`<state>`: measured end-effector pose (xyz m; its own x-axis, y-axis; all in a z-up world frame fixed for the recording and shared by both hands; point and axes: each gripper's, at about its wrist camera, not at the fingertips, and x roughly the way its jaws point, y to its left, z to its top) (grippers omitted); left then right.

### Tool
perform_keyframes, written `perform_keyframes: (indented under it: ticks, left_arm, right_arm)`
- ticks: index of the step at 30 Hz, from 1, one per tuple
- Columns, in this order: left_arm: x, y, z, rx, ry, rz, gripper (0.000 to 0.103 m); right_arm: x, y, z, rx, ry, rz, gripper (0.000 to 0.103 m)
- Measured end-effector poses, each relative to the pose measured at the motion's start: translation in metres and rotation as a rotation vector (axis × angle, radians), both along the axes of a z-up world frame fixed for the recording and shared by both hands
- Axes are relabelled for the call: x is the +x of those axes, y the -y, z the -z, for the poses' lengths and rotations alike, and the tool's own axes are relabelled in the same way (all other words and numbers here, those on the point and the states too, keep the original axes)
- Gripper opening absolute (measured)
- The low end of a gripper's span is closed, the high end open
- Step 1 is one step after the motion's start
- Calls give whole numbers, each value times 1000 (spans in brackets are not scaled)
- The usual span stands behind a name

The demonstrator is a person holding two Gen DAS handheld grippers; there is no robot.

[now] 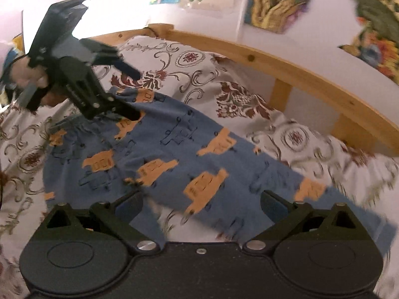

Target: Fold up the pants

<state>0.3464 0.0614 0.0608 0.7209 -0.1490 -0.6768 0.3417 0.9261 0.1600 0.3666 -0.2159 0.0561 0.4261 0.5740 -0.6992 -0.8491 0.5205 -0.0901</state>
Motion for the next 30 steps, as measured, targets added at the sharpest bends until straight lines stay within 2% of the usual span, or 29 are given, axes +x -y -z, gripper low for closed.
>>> perform_keyframes:
  ticks: [6, 11, 16, 17, 20, 22, 23, 26, 30]
  left_arm:
    - [69, -19, 31, 77, -101, 73, 103]
    - [102, -33, 43, 84, -174, 105, 102]
    - [129, -48, 48, 29, -196, 95, 91]
    - [133, -49, 51, 29, -208, 101, 88]
    - [141, -48, 62, 57, -248, 150, 76]
    - [143, -45, 68, 92, -279, 171, 63]
    - [145, -44, 71, 108, -291, 186, 60]
    - [147, -45, 71, 104, -311, 201, 57]
    - [151, -49, 69, 105, -335, 208, 53]
  right_arm:
    - [80, -17, 11, -86, -35, -56, 98]
    - [135, -32, 19, -152, -92, -126, 93]
    - [175, -50, 29, -190, -155, -176, 82]
    - [181, -52, 32, -201, -167, -183, 76]
    - [195, -54, 42, -239, -201, -207, 68]
    - [203, -54, 49, -254, -224, -205, 62]
    - [206, -53, 52, -262, -230, -199, 60]
    - [217, -48, 60, -280, -251, -187, 60]
    - [231, -37, 67, -283, -337, -182, 60]
